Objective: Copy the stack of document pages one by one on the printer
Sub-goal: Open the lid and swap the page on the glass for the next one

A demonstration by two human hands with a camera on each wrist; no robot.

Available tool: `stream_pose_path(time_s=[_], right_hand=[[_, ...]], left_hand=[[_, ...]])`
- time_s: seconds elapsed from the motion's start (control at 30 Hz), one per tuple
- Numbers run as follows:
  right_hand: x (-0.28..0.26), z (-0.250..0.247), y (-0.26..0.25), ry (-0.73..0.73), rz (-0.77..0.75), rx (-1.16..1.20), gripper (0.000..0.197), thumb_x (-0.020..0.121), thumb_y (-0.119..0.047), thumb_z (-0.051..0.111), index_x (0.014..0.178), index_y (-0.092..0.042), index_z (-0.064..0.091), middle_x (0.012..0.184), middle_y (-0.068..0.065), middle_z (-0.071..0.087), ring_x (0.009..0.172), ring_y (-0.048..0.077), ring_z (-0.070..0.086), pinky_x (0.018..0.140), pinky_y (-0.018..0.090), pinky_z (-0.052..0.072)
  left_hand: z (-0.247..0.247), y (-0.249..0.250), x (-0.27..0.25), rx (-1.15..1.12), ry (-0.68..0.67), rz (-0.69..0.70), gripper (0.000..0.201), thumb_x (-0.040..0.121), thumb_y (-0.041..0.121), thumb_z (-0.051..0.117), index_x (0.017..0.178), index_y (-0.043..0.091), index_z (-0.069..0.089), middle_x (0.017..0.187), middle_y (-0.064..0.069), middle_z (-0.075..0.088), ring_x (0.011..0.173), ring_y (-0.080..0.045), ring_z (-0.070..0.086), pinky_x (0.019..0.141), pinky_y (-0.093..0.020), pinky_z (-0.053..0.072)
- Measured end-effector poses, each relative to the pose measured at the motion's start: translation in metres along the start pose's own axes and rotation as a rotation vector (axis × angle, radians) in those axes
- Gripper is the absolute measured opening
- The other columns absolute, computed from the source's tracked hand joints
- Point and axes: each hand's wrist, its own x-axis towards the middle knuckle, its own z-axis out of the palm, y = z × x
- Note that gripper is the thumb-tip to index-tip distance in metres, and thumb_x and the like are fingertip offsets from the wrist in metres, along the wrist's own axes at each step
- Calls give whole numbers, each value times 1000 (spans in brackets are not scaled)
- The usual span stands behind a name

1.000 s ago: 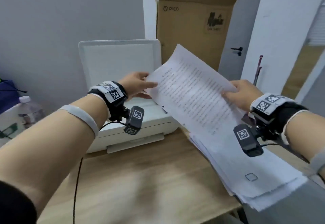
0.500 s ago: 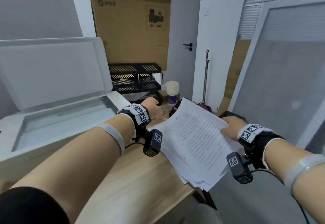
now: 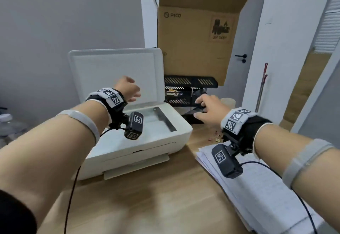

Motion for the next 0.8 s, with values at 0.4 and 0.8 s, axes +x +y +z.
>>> stream_pose_path(time_s=[0.4, 0.8], right_hand=[[101, 28, -129, 43, -290, 143, 46, 90, -27, 64, 132, -21, 47, 132, 7, 41, 108, 22, 55, 101, 41, 45], [102, 29, -137, 530, -468, -157, 68, 81, -32, 68, 141, -24, 36, 153, 9, 21, 146, 29, 17, 117, 51, 18]], left_hand=[[-143, -29, 66, -263, 280, -165, 79, 90, 10, 65, 151, 14, 15, 123, -11, 47, 93, -30, 67, 84, -43, 57], [-160, -65, 45, -217, 182, 59, 47, 87, 28, 73, 123, 2, 58, 88, -15, 65, 70, -19, 66, 78, -36, 60]])
